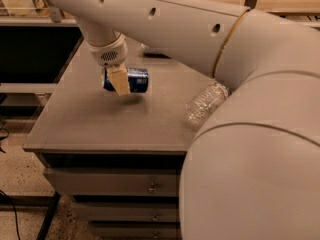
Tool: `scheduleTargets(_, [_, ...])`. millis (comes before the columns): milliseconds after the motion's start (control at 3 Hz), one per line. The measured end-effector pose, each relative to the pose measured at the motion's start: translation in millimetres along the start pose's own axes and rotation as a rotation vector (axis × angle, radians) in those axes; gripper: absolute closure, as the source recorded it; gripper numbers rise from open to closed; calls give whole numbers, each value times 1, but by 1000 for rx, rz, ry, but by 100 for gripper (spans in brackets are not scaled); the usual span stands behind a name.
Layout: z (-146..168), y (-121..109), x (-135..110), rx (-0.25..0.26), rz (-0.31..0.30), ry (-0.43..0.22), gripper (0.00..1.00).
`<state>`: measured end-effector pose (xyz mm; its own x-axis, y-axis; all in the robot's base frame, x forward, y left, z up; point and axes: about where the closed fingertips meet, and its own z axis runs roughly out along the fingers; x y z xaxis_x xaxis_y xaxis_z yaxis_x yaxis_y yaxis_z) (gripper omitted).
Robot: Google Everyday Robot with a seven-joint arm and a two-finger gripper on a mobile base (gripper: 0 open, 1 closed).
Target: Knock pepsi can over
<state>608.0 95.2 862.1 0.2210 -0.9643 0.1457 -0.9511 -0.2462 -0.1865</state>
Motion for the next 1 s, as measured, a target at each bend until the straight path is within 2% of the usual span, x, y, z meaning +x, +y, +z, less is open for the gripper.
scheduleTargets(333, [0, -1, -3, 6, -1, -7, 13])
scheduleTargets(667, [1, -2, -3, 12, -1, -12, 0])
scheduleTargets(1000, [1, -2, -4, 12, -1, -12, 0])
